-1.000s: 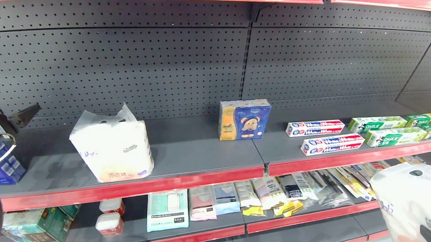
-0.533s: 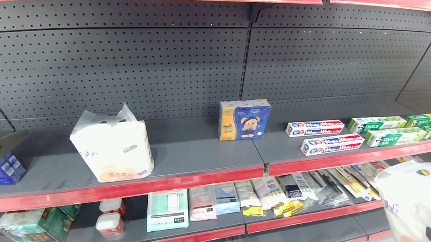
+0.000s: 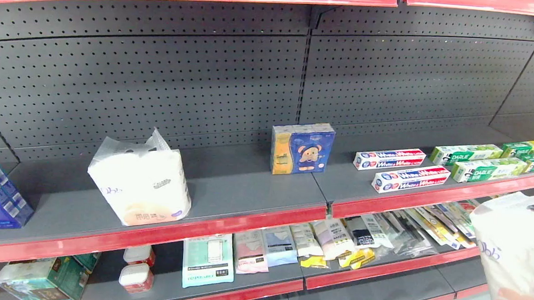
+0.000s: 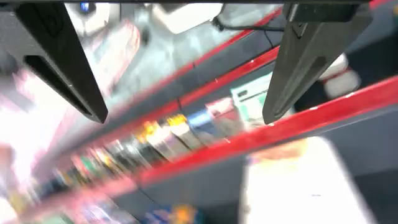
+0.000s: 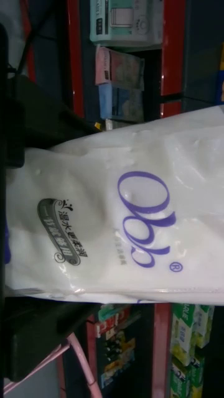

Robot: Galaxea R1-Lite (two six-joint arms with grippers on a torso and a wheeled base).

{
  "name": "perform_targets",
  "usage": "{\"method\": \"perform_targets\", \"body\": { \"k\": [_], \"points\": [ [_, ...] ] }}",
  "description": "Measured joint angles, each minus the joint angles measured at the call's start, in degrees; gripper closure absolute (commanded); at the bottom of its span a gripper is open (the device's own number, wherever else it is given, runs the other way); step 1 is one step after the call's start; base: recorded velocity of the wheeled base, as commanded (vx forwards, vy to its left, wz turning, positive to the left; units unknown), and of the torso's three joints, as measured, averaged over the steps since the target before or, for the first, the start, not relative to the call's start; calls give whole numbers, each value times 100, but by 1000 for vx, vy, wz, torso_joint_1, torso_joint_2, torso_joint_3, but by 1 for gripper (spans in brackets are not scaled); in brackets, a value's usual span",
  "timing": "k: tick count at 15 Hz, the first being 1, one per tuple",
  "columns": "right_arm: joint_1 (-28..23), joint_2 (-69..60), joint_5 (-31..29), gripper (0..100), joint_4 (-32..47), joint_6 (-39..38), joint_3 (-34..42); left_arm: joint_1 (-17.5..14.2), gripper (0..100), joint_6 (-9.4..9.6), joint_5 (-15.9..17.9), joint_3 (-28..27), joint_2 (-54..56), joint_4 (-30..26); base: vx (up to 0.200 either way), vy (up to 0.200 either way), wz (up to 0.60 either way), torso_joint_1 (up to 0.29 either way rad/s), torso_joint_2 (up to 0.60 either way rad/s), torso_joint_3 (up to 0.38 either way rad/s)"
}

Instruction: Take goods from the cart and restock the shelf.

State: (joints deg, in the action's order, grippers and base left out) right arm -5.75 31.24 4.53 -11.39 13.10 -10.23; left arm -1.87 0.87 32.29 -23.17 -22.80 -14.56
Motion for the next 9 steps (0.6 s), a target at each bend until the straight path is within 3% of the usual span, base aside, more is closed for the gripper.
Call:
{"method": "perform_targets", "body": {
  "k": [1, 2, 3, 6, 7, 9],
  "points": [
    [-2, -5, 0, 100, 0, 0, -7, 171, 0, 358, -213, 55, 94, -88, 0, 0, 0, 0, 0, 0],
    [-5, -11, 0, 100, -10, 0, -11, 255, 0, 518, -741, 185, 168, -38, 0, 0, 0, 0, 0, 0],
    [-5, -24, 0, 100, -7, 2, -11, 294, 0, 499, -1341, 317, 255, 178, 0, 0, 0, 0, 0, 0],
    [-5, -148, -2, 100, 9, 39, 34, 324, 0, 105, -3104, 725, 627, 525, 0, 0, 0, 0, 0, 0],
    [-5, -187, -5, 100, 15, 46, 45, 327, 0, 59, -3355, 852, 800, 532, 0, 0, 0, 0, 0, 0],
    [-5, -226, -24, 100, 6, 90, -2, 327, 0, 148, -3601, 1113, 1276, 495, 0, 0, 0, 0, 0, 0]
  ]
}}
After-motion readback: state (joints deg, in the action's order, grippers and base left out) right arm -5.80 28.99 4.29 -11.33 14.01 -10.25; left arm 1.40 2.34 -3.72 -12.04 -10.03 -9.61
